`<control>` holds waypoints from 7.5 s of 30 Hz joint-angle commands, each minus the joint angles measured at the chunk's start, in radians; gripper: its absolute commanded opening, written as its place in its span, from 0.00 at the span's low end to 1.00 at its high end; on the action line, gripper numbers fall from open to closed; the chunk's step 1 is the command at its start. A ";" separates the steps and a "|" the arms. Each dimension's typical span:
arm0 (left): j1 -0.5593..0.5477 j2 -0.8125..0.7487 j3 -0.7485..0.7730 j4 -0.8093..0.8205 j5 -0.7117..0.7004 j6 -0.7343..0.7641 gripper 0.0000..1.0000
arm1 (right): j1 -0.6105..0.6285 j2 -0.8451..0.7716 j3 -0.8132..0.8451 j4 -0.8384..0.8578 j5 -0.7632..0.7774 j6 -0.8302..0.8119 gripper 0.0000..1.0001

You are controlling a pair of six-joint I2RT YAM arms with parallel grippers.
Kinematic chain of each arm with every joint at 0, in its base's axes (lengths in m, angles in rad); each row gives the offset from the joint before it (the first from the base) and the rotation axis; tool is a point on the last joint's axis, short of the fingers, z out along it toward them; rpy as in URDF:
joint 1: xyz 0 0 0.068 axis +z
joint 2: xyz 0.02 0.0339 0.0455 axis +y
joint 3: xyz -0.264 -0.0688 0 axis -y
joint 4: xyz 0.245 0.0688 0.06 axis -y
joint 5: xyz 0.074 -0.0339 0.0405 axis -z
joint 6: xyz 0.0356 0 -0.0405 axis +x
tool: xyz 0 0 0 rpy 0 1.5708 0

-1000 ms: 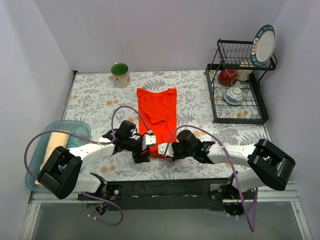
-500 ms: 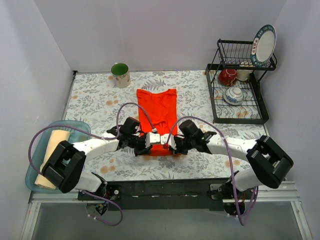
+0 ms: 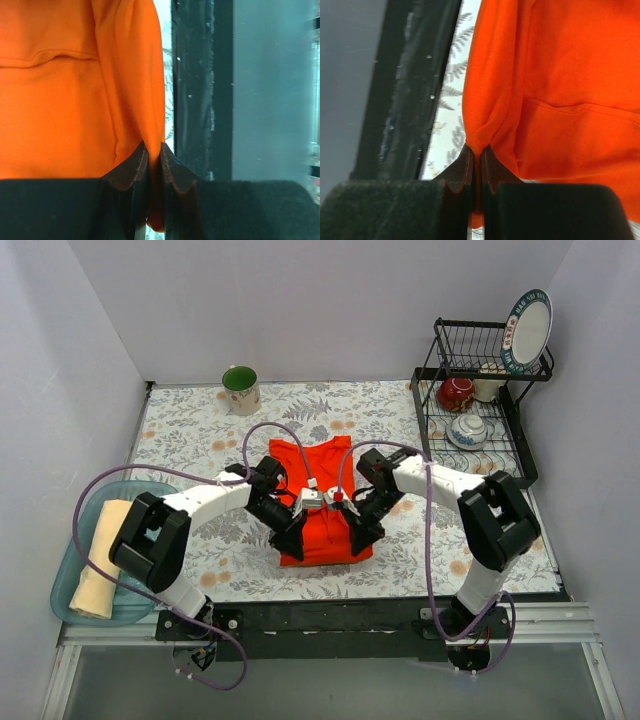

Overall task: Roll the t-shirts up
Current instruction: Fold the T-shirt at the center of the board.

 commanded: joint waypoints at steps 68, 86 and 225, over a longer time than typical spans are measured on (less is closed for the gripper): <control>-0.333 -0.333 -0.535 0.743 -0.619 0.057 0.29 | -0.080 0.792 0.534 -0.321 0.035 0.090 0.04; -0.324 -0.295 -0.399 0.514 -0.368 0.001 0.08 | -0.396 -0.034 0.309 -0.075 0.125 0.092 0.80; -0.257 -0.280 -0.475 0.747 -0.510 -0.030 0.25 | -0.128 0.807 0.622 -0.401 -0.099 0.061 0.03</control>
